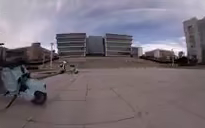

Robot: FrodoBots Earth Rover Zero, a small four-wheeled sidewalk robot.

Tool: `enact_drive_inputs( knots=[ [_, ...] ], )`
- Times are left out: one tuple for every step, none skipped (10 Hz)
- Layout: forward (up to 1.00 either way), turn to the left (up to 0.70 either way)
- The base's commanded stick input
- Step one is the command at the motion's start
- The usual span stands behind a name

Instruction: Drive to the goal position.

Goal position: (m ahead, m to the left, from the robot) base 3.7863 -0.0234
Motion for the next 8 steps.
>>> enact_drive_inputs(
  knots=[
    [0.85,0.0],
    [0.85,0.0],
    [0.85,0.0],
    [0.85,-0.19],
    [0.85,-0.29],
    [0.85,-0.29],
    [0.85,-0.29],
    [0.85,-0.28]
  ],
)
